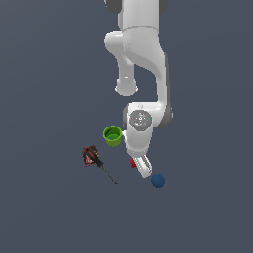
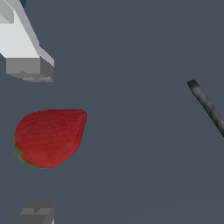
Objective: Pick up a designated object from a clutter of objects.
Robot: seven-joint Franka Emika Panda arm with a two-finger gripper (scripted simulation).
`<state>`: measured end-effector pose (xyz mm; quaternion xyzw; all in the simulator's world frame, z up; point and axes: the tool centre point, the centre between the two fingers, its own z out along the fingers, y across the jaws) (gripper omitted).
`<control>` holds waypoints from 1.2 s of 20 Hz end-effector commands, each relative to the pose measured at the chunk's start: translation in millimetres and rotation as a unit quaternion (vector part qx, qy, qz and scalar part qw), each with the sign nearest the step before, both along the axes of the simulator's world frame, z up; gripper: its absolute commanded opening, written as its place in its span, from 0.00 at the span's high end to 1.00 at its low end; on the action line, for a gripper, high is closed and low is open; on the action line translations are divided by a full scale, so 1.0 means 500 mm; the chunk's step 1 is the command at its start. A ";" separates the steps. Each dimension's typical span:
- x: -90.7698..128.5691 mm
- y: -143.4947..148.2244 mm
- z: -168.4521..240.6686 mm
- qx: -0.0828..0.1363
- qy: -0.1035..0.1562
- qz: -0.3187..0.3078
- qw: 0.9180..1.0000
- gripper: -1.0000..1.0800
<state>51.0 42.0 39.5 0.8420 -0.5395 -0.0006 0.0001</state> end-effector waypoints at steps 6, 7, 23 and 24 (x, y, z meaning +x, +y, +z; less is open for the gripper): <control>0.002 0.000 -0.035 0.000 0.000 -0.001 1.000 0.04; 0.002 0.000 -0.035 0.000 0.000 -0.001 1.000 1.00; -0.001 0.011 -0.015 0.000 -0.001 -0.001 1.000 1.00; -0.002 0.015 -0.008 0.000 -0.001 -0.001 1.000 1.00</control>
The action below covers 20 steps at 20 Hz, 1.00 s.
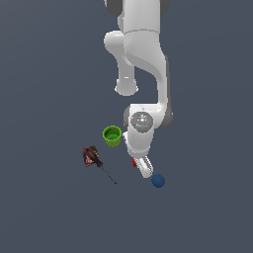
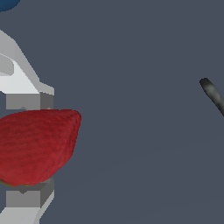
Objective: Pick up a designated object from a clutter of objects.
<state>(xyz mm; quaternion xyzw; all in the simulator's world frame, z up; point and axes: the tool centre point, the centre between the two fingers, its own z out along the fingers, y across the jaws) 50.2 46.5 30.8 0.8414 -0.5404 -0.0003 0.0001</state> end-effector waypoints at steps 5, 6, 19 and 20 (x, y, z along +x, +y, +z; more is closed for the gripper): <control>-0.009 0.033 0.059 0.000 -0.001 0.000 1.000 1.00; -0.011 0.040 0.073 0.001 0.000 0.000 1.000 1.00; -0.050 0.180 0.330 0.000 0.000 -0.001 1.000 1.00; -0.053 0.192 0.352 -0.001 0.000 -0.001 1.000 1.00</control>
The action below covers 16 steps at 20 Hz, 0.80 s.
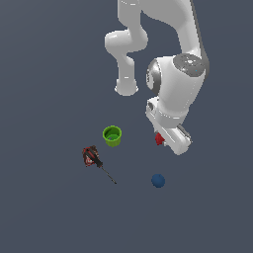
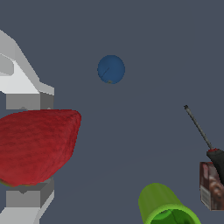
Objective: Pick up a designated object from a clutter of objects.
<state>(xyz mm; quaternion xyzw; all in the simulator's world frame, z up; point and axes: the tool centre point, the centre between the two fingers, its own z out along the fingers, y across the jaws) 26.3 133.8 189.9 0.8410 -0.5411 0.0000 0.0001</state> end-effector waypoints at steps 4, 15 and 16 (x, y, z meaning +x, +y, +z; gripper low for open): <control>-0.017 0.064 0.121 -0.001 0.000 -0.001 1.000 1.00; -0.038 0.166 0.301 -0.001 0.000 0.000 1.000 1.00; -0.039 0.172 0.311 -0.001 0.000 0.001 1.000 1.00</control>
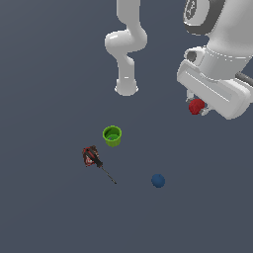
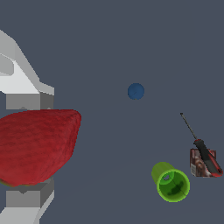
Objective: Pick up a designated object from a clutter of objects.
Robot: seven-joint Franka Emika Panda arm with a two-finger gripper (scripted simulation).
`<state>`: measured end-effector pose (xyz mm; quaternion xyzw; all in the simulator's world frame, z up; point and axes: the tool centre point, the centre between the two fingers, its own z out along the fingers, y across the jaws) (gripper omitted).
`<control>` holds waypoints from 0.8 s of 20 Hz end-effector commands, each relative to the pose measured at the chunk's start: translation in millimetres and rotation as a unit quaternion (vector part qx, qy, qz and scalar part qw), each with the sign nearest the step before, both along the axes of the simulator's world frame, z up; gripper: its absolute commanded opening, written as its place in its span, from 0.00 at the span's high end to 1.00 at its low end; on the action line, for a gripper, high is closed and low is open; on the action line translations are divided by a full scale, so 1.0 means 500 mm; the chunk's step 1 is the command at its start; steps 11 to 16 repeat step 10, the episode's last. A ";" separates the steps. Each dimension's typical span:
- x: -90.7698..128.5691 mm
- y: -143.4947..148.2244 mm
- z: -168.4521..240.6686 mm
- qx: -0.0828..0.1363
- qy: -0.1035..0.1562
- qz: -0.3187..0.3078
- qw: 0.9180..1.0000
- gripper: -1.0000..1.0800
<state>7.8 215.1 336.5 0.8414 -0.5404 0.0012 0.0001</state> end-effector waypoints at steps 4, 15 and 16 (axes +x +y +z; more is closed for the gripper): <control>-0.004 0.028 0.047 0.000 0.001 0.000 1.000 1.00; -0.004 0.037 0.061 0.001 0.001 0.001 1.000 1.00; -0.004 0.037 0.061 0.001 0.001 0.001 1.000 1.00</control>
